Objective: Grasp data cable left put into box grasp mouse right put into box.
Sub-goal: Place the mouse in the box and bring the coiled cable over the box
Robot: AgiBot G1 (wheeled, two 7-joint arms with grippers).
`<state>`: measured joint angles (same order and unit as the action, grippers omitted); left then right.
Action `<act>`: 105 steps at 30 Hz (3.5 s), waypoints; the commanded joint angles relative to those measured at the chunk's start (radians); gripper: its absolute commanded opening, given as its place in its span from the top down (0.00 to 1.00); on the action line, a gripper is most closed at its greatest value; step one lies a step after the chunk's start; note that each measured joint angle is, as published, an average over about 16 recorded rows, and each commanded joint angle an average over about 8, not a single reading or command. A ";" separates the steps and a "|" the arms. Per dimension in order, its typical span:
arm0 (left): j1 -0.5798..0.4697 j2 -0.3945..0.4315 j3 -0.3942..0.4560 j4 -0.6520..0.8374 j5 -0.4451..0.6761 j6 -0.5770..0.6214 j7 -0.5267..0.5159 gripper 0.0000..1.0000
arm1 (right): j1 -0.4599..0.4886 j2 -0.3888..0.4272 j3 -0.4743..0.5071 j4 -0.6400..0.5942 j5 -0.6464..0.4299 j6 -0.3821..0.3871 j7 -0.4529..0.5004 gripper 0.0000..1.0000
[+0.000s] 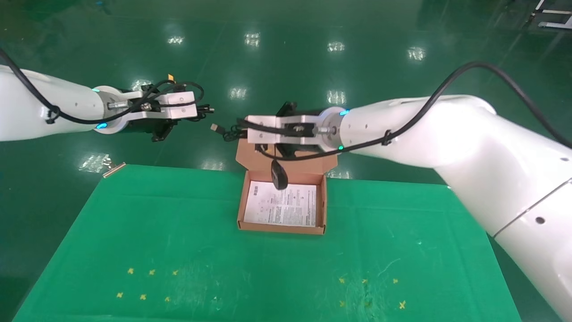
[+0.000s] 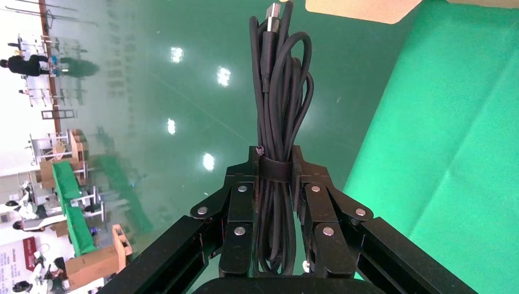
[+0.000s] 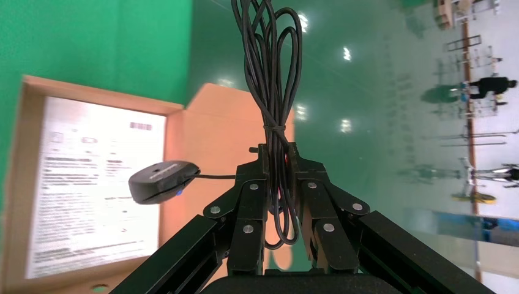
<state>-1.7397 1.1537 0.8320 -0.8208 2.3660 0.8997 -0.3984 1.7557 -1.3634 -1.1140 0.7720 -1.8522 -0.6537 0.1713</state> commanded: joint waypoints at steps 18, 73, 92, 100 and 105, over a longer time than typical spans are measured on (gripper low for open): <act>0.003 -0.003 0.000 -0.010 0.005 0.003 -0.008 1.00 | -0.054 0.000 -0.146 -0.083 0.141 0.048 0.105 1.00; 0.010 0.001 0.001 -0.013 0.000 0.002 -0.009 1.00 | -0.141 0.013 -0.342 -0.170 0.310 0.233 0.279 0.00; 0.165 0.141 0.020 0.038 -0.076 -0.171 0.067 1.00 | -0.057 0.316 -0.370 0.105 0.197 0.246 0.414 0.00; 0.217 0.203 0.076 0.110 -0.128 -0.285 0.146 1.00 | -0.010 0.471 -0.399 0.301 0.070 0.183 0.569 0.00; 0.230 0.211 0.139 0.117 -0.203 -0.332 0.189 1.00 | 0.008 0.551 -0.406 0.415 -0.025 0.141 0.683 0.00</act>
<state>-1.5137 1.3637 0.9757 -0.7053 2.1625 0.5715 -0.2169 1.7596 -0.8184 -1.5173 1.1825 -1.8800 -0.5125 0.8545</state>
